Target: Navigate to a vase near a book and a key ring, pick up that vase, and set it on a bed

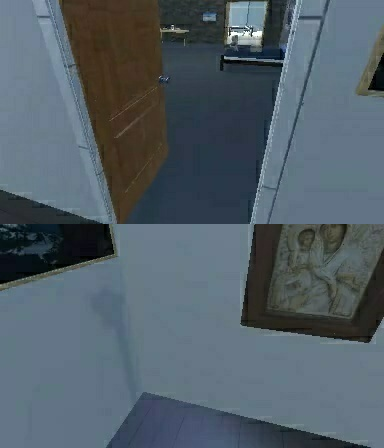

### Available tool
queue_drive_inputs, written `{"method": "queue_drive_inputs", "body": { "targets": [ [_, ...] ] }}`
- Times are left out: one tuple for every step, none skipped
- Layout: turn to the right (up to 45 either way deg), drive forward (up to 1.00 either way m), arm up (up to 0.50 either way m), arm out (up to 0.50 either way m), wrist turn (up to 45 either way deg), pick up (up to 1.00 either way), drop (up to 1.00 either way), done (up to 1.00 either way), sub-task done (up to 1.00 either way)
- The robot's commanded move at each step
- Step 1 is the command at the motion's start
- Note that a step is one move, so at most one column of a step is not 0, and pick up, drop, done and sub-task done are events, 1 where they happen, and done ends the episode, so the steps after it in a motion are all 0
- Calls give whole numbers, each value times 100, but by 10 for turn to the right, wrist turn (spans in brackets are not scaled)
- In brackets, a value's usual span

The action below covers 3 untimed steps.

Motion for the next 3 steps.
{"method": "queue_drive_inputs", "body": {
  "targets": [
    [-30,0,0,0,0,0,0,0,0],
    [0,85,0,0,0,0,0,0,0],
    [300,0,0,0,0,0,0,0,0]
  ]
}}
